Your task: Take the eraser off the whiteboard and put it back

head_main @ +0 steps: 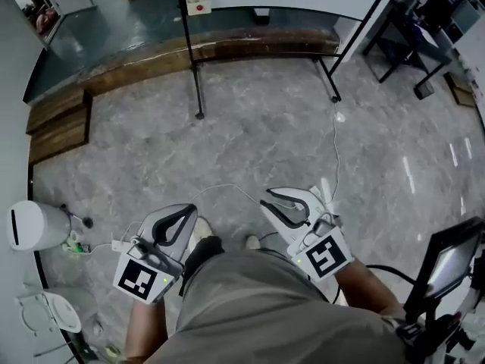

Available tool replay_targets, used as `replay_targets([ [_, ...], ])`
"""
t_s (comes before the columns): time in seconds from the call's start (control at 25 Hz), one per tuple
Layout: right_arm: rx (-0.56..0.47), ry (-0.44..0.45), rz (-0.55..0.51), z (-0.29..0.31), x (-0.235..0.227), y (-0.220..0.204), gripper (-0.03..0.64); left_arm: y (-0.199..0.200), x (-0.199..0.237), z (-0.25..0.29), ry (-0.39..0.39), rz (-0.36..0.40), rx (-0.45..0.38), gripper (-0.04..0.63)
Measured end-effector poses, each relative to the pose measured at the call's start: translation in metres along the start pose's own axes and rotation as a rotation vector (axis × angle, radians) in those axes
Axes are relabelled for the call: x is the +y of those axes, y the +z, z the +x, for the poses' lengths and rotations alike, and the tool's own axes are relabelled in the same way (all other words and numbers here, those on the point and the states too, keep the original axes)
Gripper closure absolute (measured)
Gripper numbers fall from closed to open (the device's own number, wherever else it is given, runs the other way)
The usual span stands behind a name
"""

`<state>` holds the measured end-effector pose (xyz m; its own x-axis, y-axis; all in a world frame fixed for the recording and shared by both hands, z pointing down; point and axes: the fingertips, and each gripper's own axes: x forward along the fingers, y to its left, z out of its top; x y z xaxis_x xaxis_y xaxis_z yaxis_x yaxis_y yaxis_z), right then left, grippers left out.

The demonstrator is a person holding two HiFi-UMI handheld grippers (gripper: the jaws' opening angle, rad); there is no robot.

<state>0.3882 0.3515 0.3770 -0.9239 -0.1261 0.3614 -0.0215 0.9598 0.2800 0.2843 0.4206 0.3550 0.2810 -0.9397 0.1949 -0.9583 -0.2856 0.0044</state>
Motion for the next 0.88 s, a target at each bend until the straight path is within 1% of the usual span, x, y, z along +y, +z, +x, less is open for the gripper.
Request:
replay_targets([
  [0.08,-0.002,0.003,-0.007,0.029,0.0,0.011,0.583,-0.007,0.029,-0.012,0.011,-0.012,0.006,0.591],
  [0.16,-0.004,0.001,-0.001,0.052,-0.001,0.023,0.614,-0.008,0.054,-0.021,0.021,-0.015,0.004,0.591],
  [0.24,0.001,0.002,0.009,0.073,0.0,0.032,0.614,-0.007,0.077,-0.03,0.032,-0.017,-0.001,0.591],
  [0.36,0.01,0.019,-0.004,0.107,0.007,0.046,0.614,-0.008,0.109,-0.049,0.053,-0.016,-0.003,0.591],
  [0.56,0.029,0.032,-0.017,0.161,0.016,0.064,0.615,-0.029,0.159,-0.081,0.085,-0.045,0.011,0.591],
  [0.72,0.042,0.045,-0.025,0.185,0.02,0.068,0.614,-0.042,0.184,-0.091,0.093,-0.062,0.013,0.591],
  [0.88,0.039,0.034,-0.022,0.2,0.006,0.074,0.615,-0.041,0.199,-0.078,0.068,-0.07,0.011,0.591],
])
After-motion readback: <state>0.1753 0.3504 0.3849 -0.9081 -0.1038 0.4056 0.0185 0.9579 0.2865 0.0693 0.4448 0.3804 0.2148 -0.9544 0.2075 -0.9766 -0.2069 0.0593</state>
